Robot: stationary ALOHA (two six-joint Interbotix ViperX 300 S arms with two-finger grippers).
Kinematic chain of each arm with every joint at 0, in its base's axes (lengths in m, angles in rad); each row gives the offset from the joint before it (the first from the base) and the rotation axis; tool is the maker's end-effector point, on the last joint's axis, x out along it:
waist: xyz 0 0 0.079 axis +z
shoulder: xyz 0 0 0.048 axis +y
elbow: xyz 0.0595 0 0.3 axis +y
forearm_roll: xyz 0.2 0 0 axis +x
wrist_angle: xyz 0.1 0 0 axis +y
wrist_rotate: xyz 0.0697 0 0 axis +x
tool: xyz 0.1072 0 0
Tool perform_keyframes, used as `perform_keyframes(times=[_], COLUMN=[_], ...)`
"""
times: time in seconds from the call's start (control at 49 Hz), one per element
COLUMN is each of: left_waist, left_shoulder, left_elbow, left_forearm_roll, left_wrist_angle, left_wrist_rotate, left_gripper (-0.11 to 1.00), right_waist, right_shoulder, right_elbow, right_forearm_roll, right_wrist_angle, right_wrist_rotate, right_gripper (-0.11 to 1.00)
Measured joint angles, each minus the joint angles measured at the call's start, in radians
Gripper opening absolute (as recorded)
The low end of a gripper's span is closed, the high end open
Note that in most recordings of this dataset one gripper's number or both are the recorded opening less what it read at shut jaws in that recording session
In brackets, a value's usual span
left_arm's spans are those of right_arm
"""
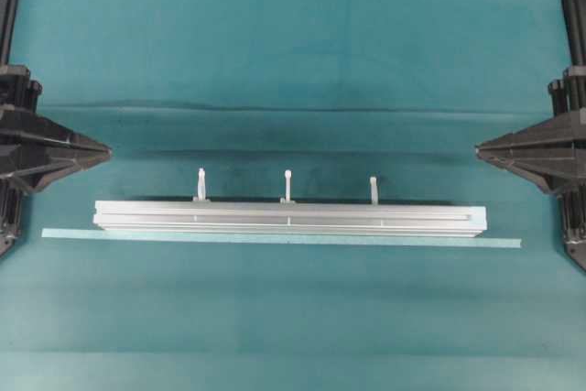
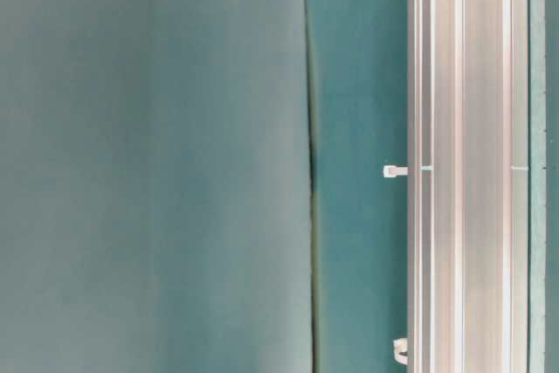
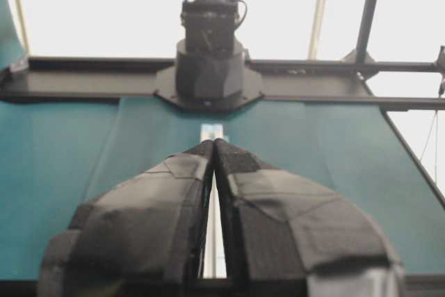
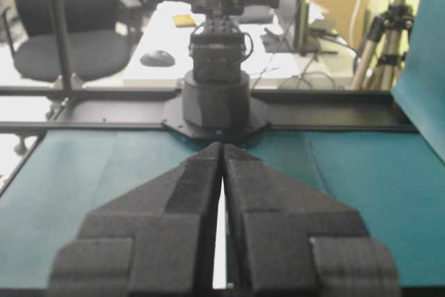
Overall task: Lift the large metal rail with both hands.
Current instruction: 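Move both grippers inward toward the two ends of the silver rail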
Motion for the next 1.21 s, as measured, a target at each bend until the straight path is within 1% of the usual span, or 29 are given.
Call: perform_keyframes(times=[0.041, 0.061, 0.123, 0.163, 0.266, 0.449, 0.531, 0.674, 0.756, 0.899, 1.103, 1.205], left_waist=[0.005, 0.009, 0.031, 0.038, 0.035, -0.018, -0.037, -0.041, -0.041, -0.041, -0.04, -0.032], left_shoulder=[0.008, 0.017, 0.04, 0.049, 0.071, 0.141, 0.176, 0.239, 0.265, 0.307, 0.371, 0.4], left_elbow=[-0.009, -0.015, -0.037, -0.049, -0.081, -0.178, -0.238, -0.328, -0.37, -0.405, -0.434, -0.453], left_forearm_roll=[0.002, 0.002, 0.005, 0.006, 0.011, 0.011, 0.012, 0.012, 0.012, 0.012, 0.011, 0.012], left_wrist_angle=[0.002, 0.0, 0.006, 0.014, 0.069, 0.288, 0.423, 0.629, 0.715, 0.805, 0.897, 0.942], left_wrist_rotate=[-0.02, -0.034, -0.069, -0.075, -0.091, -0.095, -0.104, -0.129, -0.129, -0.129, -0.133, -0.133], left_gripper=[0.13, 0.1, 0.02, -0.01, -0.02, -0.02, -0.02, -0.02, -0.02, -0.02, -0.02, -0.02], right_waist=[0.002, 0.002, 0.0, 0.0, 0.0, -0.002, -0.002, -0.003, -0.006, -0.011, -0.014, -0.014], right_shoulder=[0.003, 0.005, 0.018, 0.025, 0.04, 0.089, 0.127, 0.199, 0.245, 0.333, 0.454, 0.517], right_elbow=[-0.002, -0.003, -0.011, -0.025, -0.055, -0.135, -0.183, -0.247, -0.282, -0.347, -0.434, -0.482], right_forearm_roll=[0.005, 0.011, 0.043, 0.061, 0.078, 0.078, 0.08, 0.08, 0.08, 0.08, 0.074, 0.069], right_wrist_angle=[0.0, 0.003, 0.026, 0.054, 0.143, 0.357, 0.463, 0.615, 0.687, 0.805, 0.933, 1.034], right_wrist_rotate=[0.002, 0.002, 0.014, 0.026, 0.049, 0.086, 0.101, 0.132, 0.16, 0.19, 0.195, 0.195], right_gripper=[0.1, 0.07, 0.01, 0.01, 0.01, 0.01, 0.01, 0.01, 0.01, 0.01, 0.01, 0.01])
